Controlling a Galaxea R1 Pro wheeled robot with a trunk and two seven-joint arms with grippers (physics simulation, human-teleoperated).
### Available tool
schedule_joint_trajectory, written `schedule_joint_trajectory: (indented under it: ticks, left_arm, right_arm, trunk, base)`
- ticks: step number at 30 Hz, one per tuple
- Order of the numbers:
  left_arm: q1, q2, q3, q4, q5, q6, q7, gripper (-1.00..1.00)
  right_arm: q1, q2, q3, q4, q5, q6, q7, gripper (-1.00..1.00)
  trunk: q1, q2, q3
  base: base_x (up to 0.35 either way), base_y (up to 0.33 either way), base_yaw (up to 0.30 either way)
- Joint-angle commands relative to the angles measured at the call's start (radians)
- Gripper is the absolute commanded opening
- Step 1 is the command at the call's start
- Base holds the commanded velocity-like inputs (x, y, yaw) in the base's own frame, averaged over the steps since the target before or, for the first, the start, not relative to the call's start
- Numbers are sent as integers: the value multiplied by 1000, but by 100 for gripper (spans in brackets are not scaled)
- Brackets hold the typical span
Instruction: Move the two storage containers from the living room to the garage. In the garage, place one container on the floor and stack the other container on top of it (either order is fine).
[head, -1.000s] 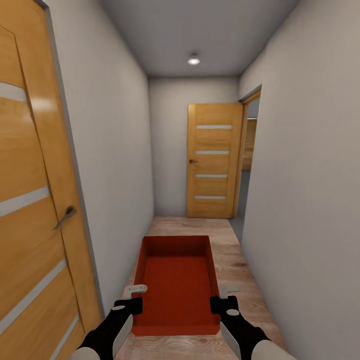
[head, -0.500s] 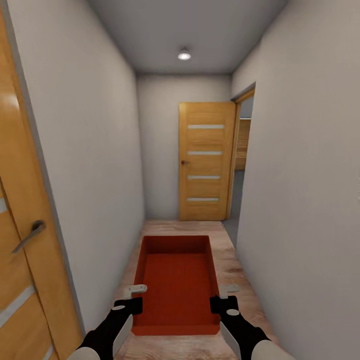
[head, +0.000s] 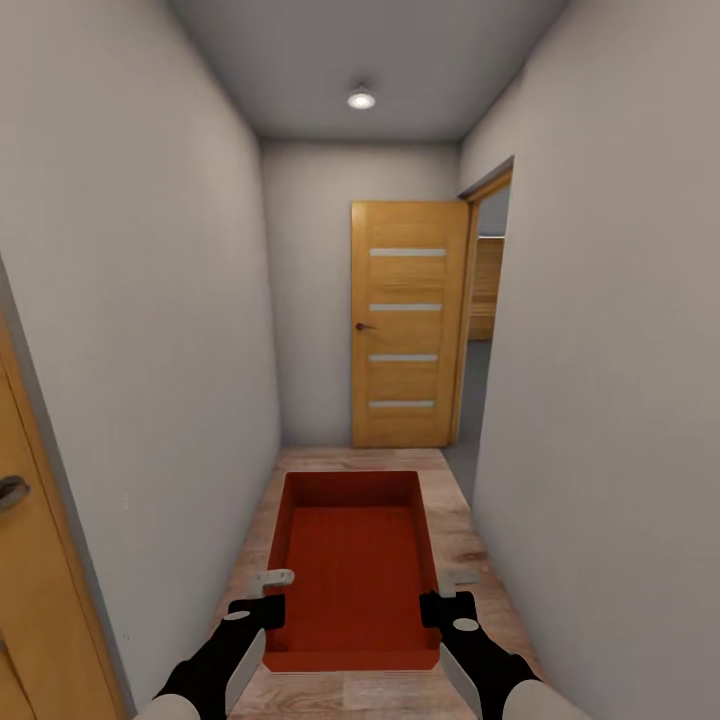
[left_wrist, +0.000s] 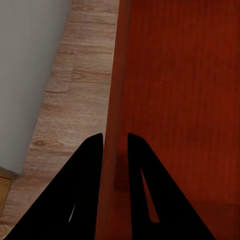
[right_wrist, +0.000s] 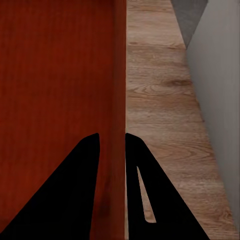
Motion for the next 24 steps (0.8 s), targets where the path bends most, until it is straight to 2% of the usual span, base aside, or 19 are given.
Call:
schedule_joint_trajectory:
  ticks: [1,24]
  left_arm:
    - [0,0,17,-1,64,7,3,-100]
    - [0,0,17,-2,64,7,3,-100]
  right_arm:
    - [-1,0,-29,-3,5,-57,-12,-100]
    - [-1,0,-30,-3,5,-56,-12,-100]
  trunk:
    - [1,-1,-1]
    - [1,-1,-1]
  base:
    - [322,0,0]
    - [322,0,0]
